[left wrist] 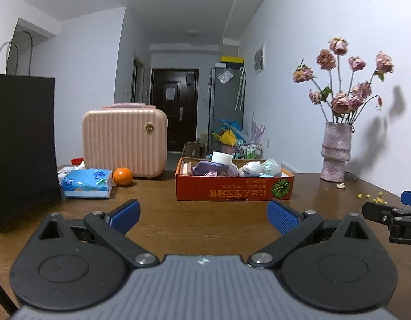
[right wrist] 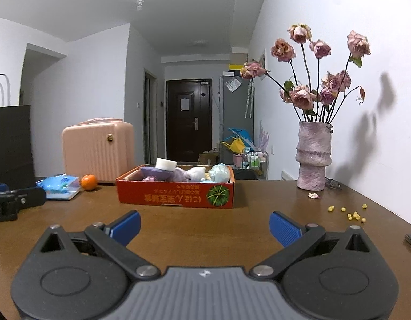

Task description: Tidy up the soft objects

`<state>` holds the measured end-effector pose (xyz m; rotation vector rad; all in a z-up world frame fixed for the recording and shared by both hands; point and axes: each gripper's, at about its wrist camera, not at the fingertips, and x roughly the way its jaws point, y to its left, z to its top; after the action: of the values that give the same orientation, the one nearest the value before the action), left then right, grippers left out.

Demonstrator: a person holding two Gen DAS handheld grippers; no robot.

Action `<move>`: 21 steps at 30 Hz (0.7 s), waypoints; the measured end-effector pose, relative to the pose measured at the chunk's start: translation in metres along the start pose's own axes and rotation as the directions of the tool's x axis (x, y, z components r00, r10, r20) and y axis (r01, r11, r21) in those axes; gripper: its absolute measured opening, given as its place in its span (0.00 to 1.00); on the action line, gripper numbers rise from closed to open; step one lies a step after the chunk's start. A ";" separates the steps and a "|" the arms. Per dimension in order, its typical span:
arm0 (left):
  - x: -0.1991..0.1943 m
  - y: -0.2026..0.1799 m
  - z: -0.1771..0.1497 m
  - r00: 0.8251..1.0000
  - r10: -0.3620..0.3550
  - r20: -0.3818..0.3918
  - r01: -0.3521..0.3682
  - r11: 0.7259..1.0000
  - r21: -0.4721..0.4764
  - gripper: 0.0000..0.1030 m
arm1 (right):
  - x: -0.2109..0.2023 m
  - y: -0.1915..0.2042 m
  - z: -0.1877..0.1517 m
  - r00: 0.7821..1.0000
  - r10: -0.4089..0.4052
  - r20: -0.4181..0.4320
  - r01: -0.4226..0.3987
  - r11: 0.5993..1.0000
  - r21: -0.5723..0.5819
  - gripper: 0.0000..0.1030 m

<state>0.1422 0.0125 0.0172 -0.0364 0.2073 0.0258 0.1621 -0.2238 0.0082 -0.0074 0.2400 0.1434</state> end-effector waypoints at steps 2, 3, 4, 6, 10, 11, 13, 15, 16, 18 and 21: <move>-0.014 0.000 -0.003 1.000 -0.009 0.005 0.009 1.000 0.004 1.00 | -0.019 0.003 -0.003 1.000 0.006 0.008 -0.006 1.000 -0.004 1.00; -0.019 0.000 -0.004 1.000 -0.012 0.007 0.012 1.000 0.008 1.00 | -0.026 0.003 -0.004 1.000 0.006 0.011 -0.006 1.000 -0.003 1.00; -0.025 -0.001 -0.006 1.000 -0.015 0.008 0.015 1.000 0.011 1.00 | -0.035 0.004 -0.006 1.000 0.009 0.014 -0.009 1.000 -0.001 1.00; -0.036 -0.002 -0.009 1.000 -0.023 0.010 0.023 1.000 0.016 1.00 | -0.048 0.005 -0.008 1.000 0.012 0.018 -0.012 1.000 -0.001 1.00; -0.052 -0.004 -0.016 0.999 -0.038 0.014 0.038 0.999 0.029 1.00 | -0.073 0.008 -0.014 0.999 0.009 0.032 -0.009 1.000 -0.010 1.00; -0.056 -0.005 -0.018 0.999 -0.043 0.016 0.042 0.999 0.033 1.00 | -0.079 0.008 -0.015 0.999 0.008 0.036 -0.008 1.000 -0.009 1.00; -0.061 -0.006 -0.020 0.999 -0.048 0.019 0.047 0.998 0.040 1.00 | -0.090 0.009 -0.017 0.999 0.008 0.043 -0.008 1.000 -0.014 1.00; -0.067 -0.008 -0.021 0.998 -0.050 0.024 0.048 0.998 0.050 1.00 | -0.098 0.010 -0.018 0.999 0.004 0.053 -0.003 1.000 -0.018 1.00; -0.069 -0.009 -0.022 0.998 -0.052 0.023 0.051 0.997 0.052 1.00 | -0.102 0.010 -0.019 0.998 0.004 0.056 -0.003 1.000 -0.018 1.00; -0.072 -0.009 -0.023 0.998 -0.055 0.023 0.054 0.997 0.053 1.00 | -0.108 0.010 -0.019 0.998 0.003 0.062 -0.002 1.000 -0.018 1.00; -0.075 -0.009 -0.024 0.998 -0.053 0.025 0.051 0.997 0.051 1.00 | -0.115 0.010 -0.020 0.997 0.002 0.071 -0.001 1.000 -0.019 1.00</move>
<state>0.0646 0.0014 0.0099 0.0092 0.1808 -0.0310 0.0455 -0.2308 0.0163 -0.0215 0.1680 0.1471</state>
